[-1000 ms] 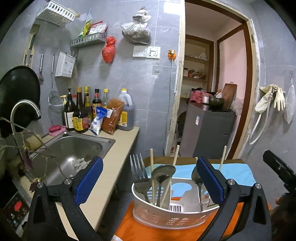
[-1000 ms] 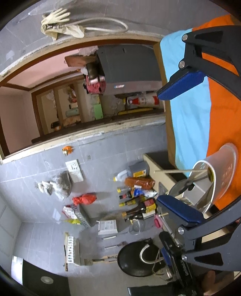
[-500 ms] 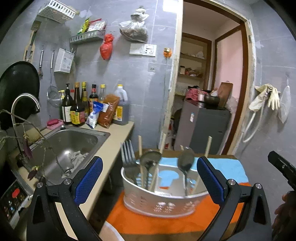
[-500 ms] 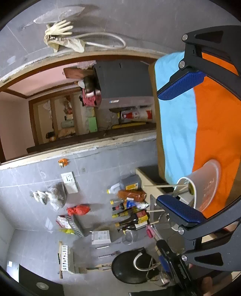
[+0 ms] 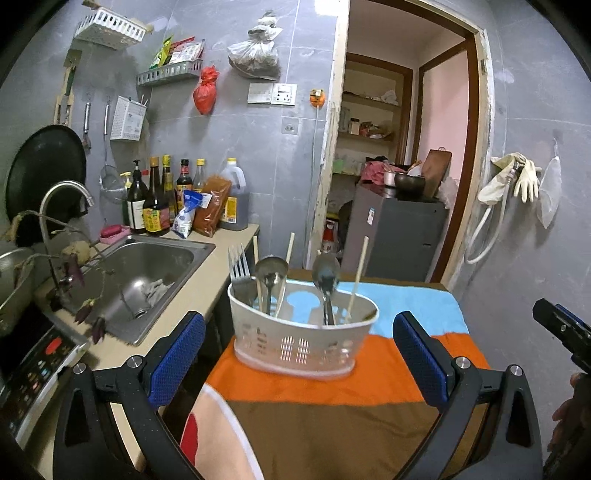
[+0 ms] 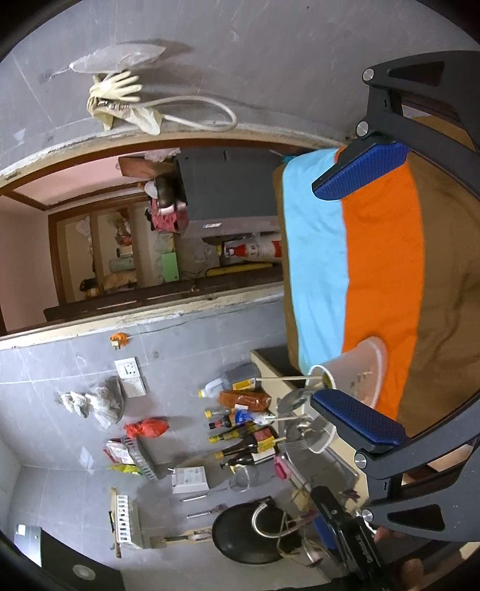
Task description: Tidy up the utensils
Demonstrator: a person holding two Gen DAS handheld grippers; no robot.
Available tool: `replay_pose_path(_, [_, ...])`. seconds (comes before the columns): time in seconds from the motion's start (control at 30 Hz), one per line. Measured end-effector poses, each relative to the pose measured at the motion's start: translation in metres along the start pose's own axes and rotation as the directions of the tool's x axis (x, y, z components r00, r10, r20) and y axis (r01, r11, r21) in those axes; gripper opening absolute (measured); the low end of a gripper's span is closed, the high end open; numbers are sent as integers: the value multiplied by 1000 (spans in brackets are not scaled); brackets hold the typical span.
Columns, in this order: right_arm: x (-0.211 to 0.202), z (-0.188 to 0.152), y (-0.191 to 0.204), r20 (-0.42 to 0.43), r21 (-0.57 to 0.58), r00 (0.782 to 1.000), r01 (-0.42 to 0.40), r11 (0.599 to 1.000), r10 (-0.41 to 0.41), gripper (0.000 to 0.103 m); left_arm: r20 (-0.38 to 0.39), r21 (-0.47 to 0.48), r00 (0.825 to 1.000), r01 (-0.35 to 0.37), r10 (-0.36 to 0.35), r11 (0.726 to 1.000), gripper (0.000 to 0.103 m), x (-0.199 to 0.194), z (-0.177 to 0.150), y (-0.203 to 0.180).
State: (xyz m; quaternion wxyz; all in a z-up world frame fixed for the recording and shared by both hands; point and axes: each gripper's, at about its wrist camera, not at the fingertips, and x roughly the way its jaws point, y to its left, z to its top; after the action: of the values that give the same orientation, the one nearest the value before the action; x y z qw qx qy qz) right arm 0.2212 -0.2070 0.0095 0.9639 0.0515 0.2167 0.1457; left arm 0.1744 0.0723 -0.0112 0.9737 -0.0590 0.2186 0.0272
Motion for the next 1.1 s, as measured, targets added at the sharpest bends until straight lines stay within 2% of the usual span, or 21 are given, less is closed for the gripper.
replay_pose_path(0.2, [-35, -8, -2, -67, -32, 996, 48, 998, -50, 103, -26, 12, 1000, 4, -4, 1000, 100, -32, -15, -15])
replay_pose_path(0.6, [-87, -22, -18, -118, -29, 986, 115, 993, -118, 103, -44, 17, 999, 4, -4, 1000, 100, -77, -36, -31])
replay_pose_path(1.1, [-130, -32, -19, -78, -28, 990, 112, 993, -114, 103, -9, 28, 1000, 19, -18, 999, 100, -118, -43, -49])
